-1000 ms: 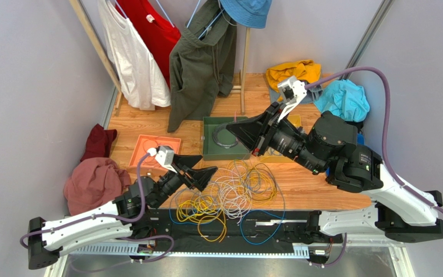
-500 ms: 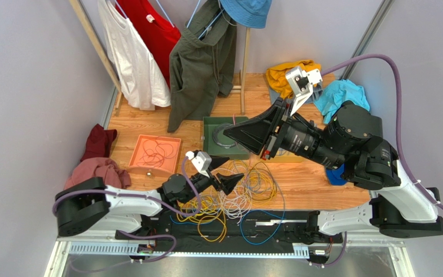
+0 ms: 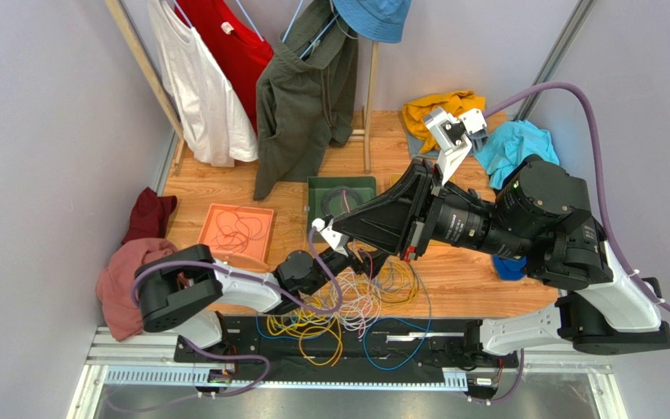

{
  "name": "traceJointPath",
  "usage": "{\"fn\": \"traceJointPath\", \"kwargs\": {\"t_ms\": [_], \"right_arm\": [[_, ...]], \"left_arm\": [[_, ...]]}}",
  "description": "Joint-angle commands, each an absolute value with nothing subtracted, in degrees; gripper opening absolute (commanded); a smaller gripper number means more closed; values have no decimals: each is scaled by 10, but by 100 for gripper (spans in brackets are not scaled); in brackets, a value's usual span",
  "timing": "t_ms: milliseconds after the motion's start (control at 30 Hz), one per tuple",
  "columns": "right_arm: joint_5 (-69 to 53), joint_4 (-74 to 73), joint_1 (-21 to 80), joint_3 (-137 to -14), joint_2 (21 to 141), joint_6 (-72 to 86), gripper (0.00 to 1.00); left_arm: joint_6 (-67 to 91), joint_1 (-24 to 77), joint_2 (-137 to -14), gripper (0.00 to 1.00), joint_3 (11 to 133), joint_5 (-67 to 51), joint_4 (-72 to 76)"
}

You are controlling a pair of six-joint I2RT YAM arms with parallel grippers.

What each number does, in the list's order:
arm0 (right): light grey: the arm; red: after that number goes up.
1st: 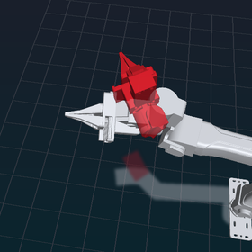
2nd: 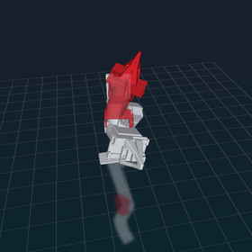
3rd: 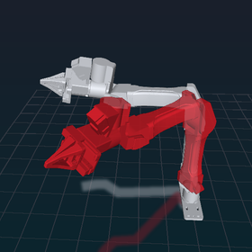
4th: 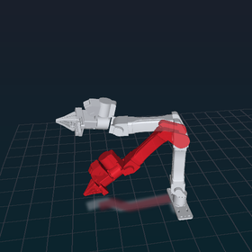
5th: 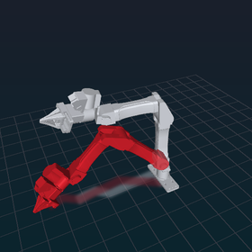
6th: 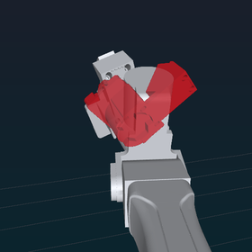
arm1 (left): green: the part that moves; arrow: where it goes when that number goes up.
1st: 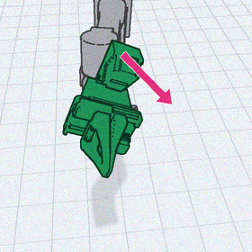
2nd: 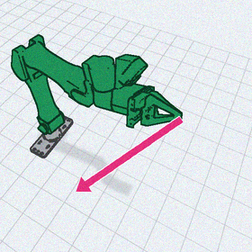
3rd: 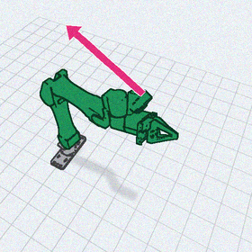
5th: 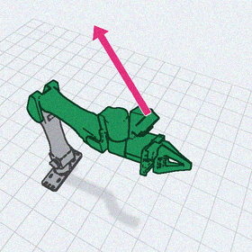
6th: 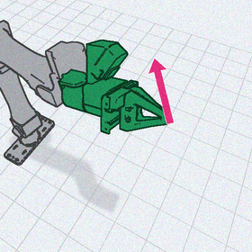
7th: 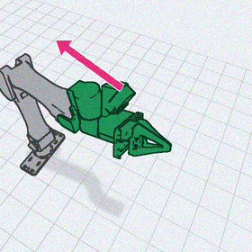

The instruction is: Untangle the cables

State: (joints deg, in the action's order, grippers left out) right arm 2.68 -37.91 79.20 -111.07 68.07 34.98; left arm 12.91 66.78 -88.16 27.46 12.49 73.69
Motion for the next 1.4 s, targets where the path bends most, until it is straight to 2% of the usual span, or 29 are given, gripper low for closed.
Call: {"fn": "traceJointPath", "kwargs": {"t_ms": [0, 33, 67, 167, 200, 233, 333, 433, 467, 533, 567, 600, 667, 800, 867, 933, 1033, 1233, 1367], "right_arm": [[15, -374, 800, -1117, 655, 359, 0], [14, -373, 800, -1114, 652, 359, 0], [14, -373, 801, -1112, 649, 359, 0], [11, -366, 800, -1101, 631, 359, 0], [11, -364, 801, -1093, 628, 360, 0], [12, -363, 802, -1088, 623, 361, 0], [29, -367, 801, -1072, 600, 355, 0], [61, -373, 801, -1038, 570, 339, 0], [79, -373, 802, -1028, 553, 335, 0], [100, -373, 801, -992, 534, 321, 0], [123, -374, 801, -980, 519, 316, 0], [135, -374, 801, -965, 512, 311, 0], [172, -368, 801, -920, 494, 297, 0], [209, -340, 801, -853, 490, 275, 0], [221, -324, 800, -832, 509, 259, 0], [235, -314, 800, -812, 526, 248, 0], [273, -299, 798, -802, 573, 217, 0], [229, -247, 748, -799, 686, 211, 0], [196, -222, 723, -833, 785, 202, 0]], "left_arm": [[125, 658, -914, 81, 301, 134, 853], [137, 654, -919, 70, 302, 129, 853], [141, 650, -933, 65, 302, 129, 856], [160, 641, -962, 30, 301, 137, 875], [163, 640, -966, 2, 302, 155, 875], [174, 639, -969, 0, 300, 167, 875], [179, 639, -950, 0, 280, 171, 875], [167, 638, -879, 0, 234, 180, 860], [163, 639, -816, 0, 222, 185, 842], [157, 638, -724, 0, 214, 200, 704], [163, 638, -606, 0, 229, 207, 610], [169, 637, -551, 0, 262, 222, 353], [178, 634, -466, 0, 399, 244, 55], [190, 634, -439, 0, 636, 293, -233], [213, 633, -451, 0, 700, 301, -353], [242, 634, -458, 0, 768, 303, -413], [268, 633, -447, 0, 787, 308, -471], [306, 629, -425, 0, 708, 323, -501], [309, 581, -418, 0, 658, 304, -492]]}}
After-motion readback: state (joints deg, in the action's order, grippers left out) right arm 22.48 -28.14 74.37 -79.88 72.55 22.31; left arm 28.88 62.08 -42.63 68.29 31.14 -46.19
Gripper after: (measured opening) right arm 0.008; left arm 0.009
